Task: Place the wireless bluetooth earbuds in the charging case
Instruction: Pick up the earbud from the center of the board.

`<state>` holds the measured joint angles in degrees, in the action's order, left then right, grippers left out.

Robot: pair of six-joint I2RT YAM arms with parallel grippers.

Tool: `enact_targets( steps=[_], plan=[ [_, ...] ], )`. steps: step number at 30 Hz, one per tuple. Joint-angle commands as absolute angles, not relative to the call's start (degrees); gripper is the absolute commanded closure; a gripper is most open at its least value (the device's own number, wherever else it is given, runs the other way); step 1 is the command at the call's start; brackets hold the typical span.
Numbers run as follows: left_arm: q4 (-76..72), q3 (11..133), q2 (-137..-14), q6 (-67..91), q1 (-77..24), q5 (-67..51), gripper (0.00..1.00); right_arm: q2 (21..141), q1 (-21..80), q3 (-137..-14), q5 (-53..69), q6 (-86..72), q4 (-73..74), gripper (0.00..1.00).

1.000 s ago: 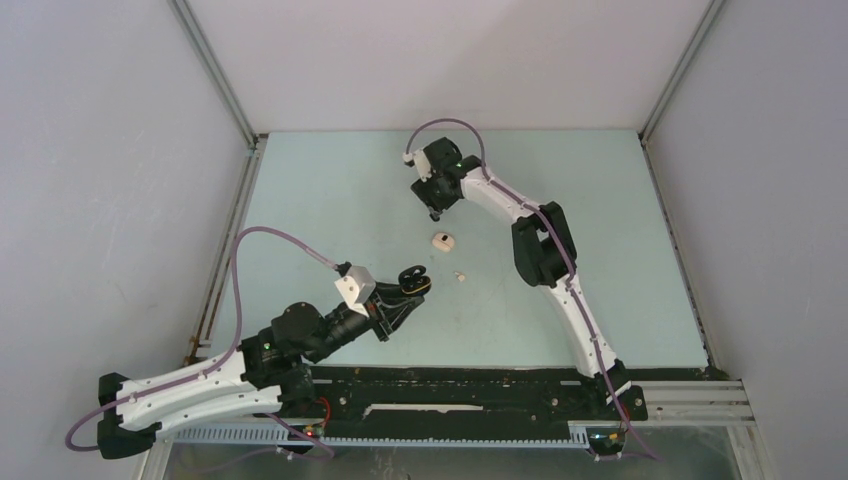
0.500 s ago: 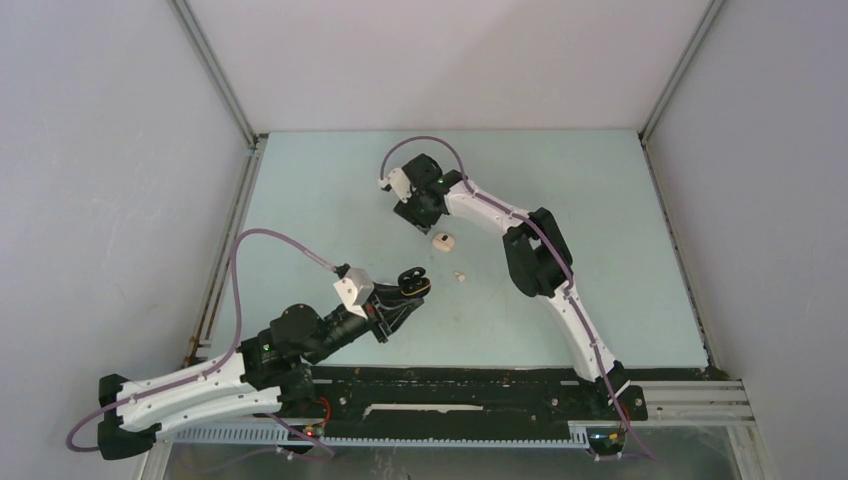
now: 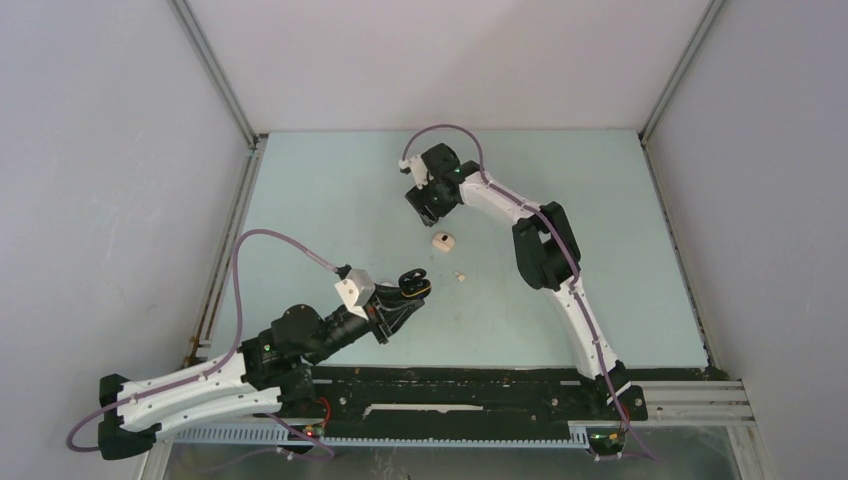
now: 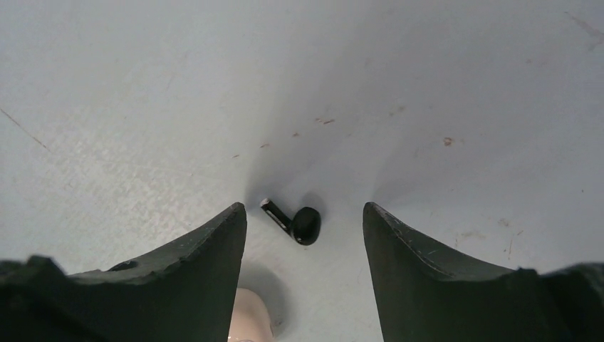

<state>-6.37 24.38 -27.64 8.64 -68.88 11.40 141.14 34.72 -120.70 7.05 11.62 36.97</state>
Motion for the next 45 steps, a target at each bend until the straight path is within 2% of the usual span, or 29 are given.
enact_targets(
  steps=[1, 7, 16, 28, 45],
  plan=[
    [-9.42, 24.24, -27.42, 9.07, -69.26, 10.53, 0.98, 142.45, 32.62, -125.7, 11.52, 4.73, 36.48, 0.37],
    [-10.25, 23.92, -27.83, 8.82, -69.3, 10.16, 0.98, 142.55, 32.52, -126.11, 14.58, 4.78, 36.47, 0.34],
    [-10.08, 23.74, -27.71, 8.83, -69.26, 10.17, 0.98, 143.25, 32.77, -125.79, 1.61, 4.22, 35.71, 0.48],
    [-9.78, 23.55, -27.16, 8.79, -69.26, 10.28, 0.98, 144.11, 33.9, -125.41, 2.99, 5.89, 39.29, 0.5],
    [-10.05, 22.62, -25.89, 8.35, -69.26, 10.21, 0.98, 138.04, 35.22, -117.3, 7.0, 5.03, 39.9, 0.51]
  ],
)
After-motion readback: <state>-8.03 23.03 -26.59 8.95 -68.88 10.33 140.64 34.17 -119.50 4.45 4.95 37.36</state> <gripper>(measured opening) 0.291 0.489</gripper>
